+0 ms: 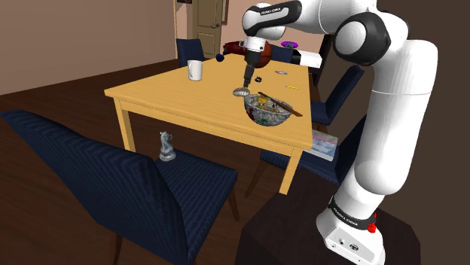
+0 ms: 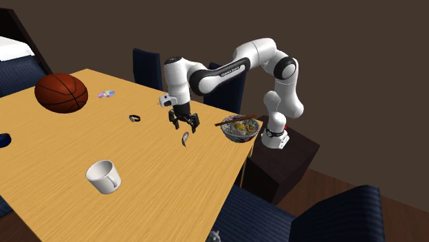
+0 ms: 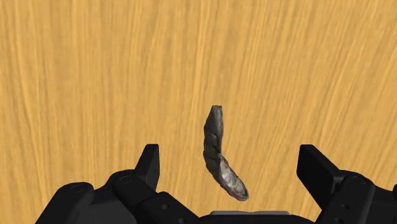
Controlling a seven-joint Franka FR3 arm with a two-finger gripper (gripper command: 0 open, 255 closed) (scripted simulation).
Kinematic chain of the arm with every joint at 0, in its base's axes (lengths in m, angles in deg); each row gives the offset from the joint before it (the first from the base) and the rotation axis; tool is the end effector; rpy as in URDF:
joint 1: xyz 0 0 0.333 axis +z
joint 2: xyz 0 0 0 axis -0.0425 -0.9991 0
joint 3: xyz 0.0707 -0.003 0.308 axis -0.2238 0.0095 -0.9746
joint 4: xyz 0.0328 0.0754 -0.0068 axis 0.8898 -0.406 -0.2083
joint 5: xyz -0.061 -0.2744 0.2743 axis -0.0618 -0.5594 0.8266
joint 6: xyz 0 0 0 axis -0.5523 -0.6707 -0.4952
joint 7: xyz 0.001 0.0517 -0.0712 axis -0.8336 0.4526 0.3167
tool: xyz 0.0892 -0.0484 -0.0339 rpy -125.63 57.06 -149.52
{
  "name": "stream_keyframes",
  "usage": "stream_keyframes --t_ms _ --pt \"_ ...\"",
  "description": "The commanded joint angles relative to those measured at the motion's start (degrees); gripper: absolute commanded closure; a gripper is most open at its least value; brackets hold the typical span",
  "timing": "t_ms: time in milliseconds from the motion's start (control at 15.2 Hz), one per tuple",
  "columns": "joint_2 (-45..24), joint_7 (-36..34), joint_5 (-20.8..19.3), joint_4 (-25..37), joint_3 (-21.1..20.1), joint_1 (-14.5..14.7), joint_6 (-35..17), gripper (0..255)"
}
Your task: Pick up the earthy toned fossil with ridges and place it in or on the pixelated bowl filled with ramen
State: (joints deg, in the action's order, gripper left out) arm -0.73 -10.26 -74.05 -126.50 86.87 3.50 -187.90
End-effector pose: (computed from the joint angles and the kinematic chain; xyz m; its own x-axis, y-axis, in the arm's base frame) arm 0.6114 -0.1569 0.5119 0.8645 0.5000 0.0514 0.5026 -0.8619 -0.0679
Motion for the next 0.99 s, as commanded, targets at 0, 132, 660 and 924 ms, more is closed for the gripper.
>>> stream_keyframes --t_ms 0,132,660,924 --pt "-2.2 1.5 0.6 1.7 -0.1 -0.5 -0.3 0" --pt "-2.2 1.5 0.7 0.2 -0.2 -0.3 -1.8 0" --pt "-2.5 1.7 0.9 -3.0 -0.4 -0.1 -5.2 0" --pt "-2.5 1.7 0.9 -3.0 -0.4 -0.1 -5.2 0"
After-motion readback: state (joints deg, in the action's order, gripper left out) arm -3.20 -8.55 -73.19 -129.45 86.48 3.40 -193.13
